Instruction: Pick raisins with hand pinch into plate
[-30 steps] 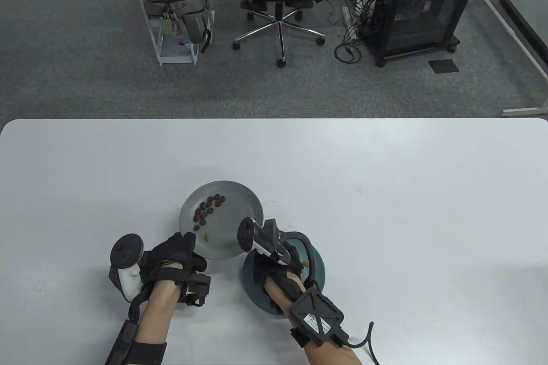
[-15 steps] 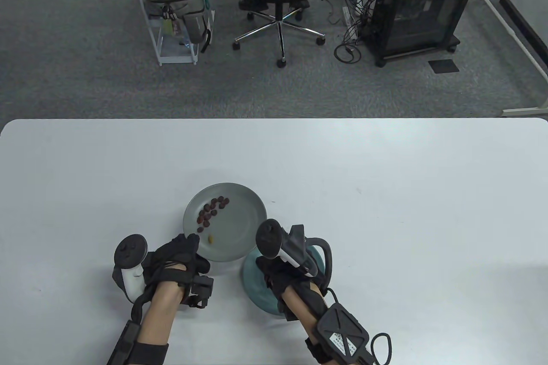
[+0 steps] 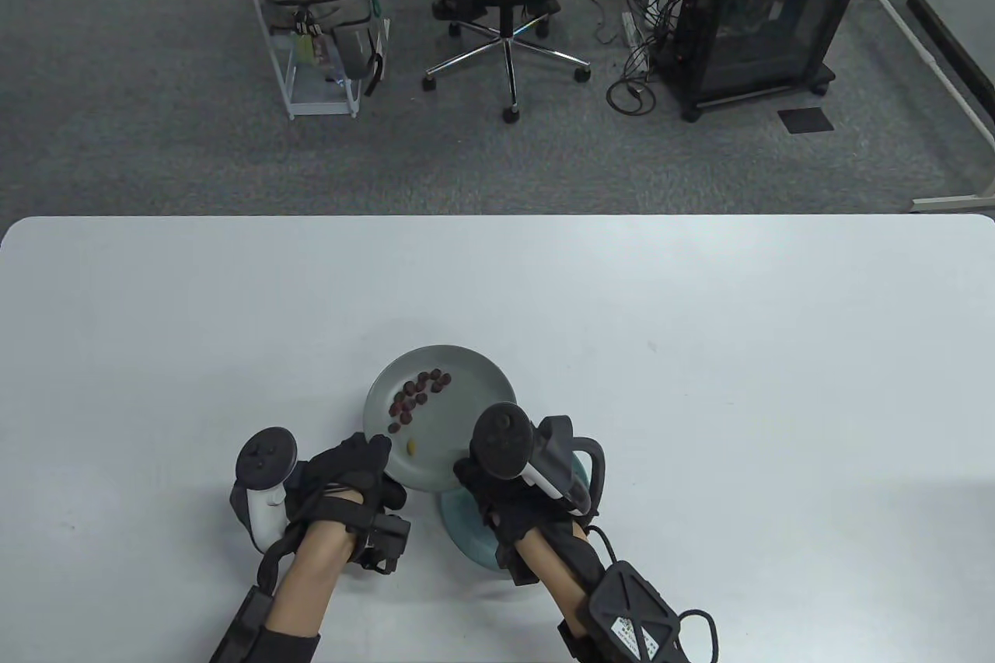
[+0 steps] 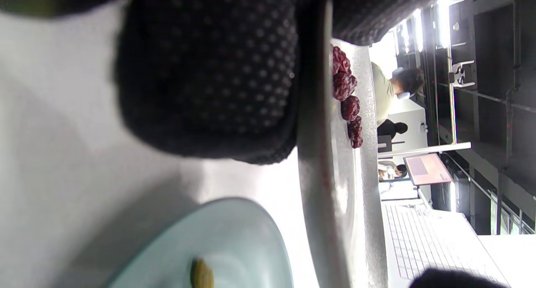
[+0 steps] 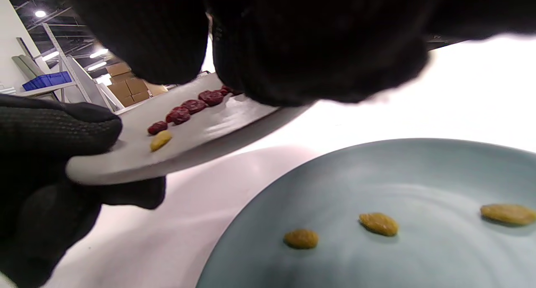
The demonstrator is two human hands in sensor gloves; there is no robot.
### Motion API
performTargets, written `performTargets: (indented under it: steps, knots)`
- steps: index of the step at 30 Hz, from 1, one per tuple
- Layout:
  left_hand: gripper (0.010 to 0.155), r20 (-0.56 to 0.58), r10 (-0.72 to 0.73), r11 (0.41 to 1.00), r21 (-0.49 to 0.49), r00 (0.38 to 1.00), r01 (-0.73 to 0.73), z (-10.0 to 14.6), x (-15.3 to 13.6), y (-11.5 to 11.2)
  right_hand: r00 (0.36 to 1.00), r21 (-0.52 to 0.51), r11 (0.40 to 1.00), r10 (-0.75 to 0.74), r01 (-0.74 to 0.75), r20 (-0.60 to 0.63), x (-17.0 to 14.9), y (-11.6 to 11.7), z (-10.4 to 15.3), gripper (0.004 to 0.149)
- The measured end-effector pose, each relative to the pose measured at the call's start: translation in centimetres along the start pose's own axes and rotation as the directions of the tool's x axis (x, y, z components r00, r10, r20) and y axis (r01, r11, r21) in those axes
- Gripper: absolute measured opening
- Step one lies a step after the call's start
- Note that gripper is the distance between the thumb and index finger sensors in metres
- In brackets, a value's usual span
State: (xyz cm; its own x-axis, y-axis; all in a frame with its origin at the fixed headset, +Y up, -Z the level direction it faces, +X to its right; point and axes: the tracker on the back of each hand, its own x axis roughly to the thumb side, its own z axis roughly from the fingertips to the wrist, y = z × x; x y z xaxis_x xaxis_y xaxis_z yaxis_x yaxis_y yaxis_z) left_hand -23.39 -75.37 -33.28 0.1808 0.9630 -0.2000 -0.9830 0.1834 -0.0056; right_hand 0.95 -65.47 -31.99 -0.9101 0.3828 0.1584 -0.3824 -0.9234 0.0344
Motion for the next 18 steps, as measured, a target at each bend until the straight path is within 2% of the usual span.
performTargets:
  steps: [5,18]
  knots:
    - [0.052,0.009,-0.021,0.999,-0.027,1.0,0.021,0.2,0.1,-1.0,0.997,-0.027,0.997,-0.07,0.071,0.025,-0.1,0.1,0.0,0.053]
    - [0.052,0.017,-0.037,0.996,-0.084,0.999,0.038,0.7,0.3,-2.7,0.999,-0.035,0.999,-0.014,0.016,0.05,0.8,1.0,-0.3,0.053]
